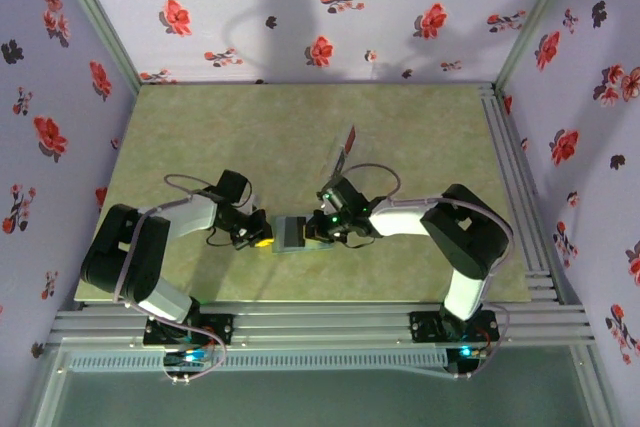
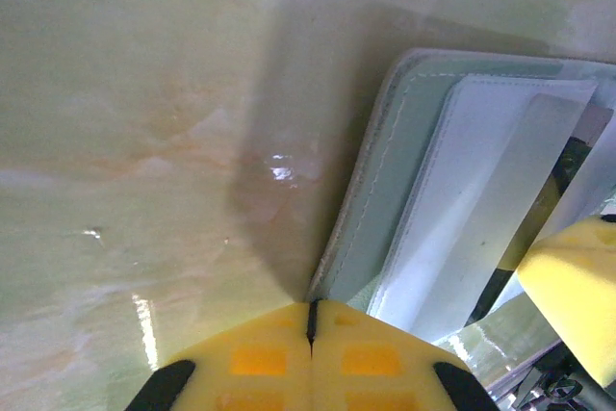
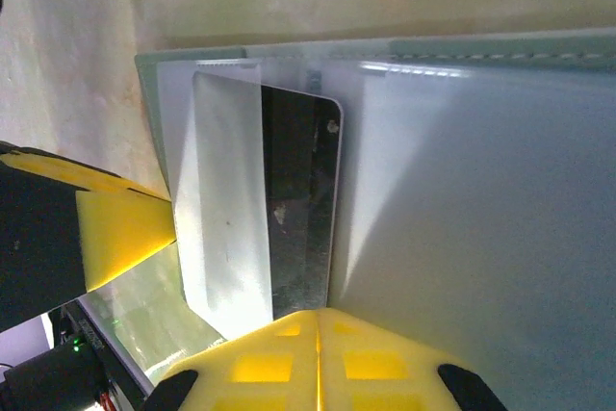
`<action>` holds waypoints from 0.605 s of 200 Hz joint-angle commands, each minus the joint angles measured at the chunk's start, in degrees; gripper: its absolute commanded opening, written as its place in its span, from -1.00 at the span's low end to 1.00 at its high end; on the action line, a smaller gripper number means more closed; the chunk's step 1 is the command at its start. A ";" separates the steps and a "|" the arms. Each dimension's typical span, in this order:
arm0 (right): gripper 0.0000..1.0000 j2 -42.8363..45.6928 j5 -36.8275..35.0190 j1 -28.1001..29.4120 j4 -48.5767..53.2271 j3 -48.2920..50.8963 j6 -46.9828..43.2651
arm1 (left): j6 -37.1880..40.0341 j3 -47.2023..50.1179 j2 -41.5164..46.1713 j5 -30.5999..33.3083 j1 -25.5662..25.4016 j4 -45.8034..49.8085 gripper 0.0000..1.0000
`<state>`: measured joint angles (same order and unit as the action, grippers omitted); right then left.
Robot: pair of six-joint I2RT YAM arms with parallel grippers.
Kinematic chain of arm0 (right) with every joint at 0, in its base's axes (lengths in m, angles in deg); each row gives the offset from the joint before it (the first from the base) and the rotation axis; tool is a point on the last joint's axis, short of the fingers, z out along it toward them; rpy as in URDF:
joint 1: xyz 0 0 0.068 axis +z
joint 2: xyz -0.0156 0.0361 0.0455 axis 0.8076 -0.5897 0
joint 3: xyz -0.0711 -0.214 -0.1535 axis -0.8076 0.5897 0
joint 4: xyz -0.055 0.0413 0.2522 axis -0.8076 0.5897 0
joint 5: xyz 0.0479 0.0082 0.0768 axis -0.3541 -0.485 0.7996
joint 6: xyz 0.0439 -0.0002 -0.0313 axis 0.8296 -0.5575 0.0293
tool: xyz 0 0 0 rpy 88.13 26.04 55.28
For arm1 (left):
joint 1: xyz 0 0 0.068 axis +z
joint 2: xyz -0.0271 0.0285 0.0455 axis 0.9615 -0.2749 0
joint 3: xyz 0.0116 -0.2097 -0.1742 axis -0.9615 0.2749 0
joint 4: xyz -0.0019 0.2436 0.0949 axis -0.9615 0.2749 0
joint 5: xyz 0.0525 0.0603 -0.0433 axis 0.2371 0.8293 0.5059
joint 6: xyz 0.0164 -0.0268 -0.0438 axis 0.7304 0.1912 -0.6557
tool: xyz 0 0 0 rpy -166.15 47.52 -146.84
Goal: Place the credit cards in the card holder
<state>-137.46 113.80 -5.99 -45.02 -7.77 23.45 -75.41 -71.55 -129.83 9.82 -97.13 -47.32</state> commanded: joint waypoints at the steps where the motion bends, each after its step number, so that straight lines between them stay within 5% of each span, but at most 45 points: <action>1: -0.86 -1.45 -1.10 0.64 1.73 -1.99 -1.63 | 1.45 0.16 -2.72 0.51 -1.34 0.61 -0.92; 45: -0.79 -2.20 -0.75 0.96 3.46 -3.95 -2.97 | 1.68 -0.16 -3.12 0.50 -1.26 0.76 -0.92; 121: -0.30 3.72 -8.59 0.95 7.37 -3.66 -6.04 | 0.22 0.98 -1.87 0.29 -1.25 -1.62 -0.91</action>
<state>-134.64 108.68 -5.48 -40.45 -10.17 19.67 -75.43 -72.19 -130.36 9.75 -97.13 -46.64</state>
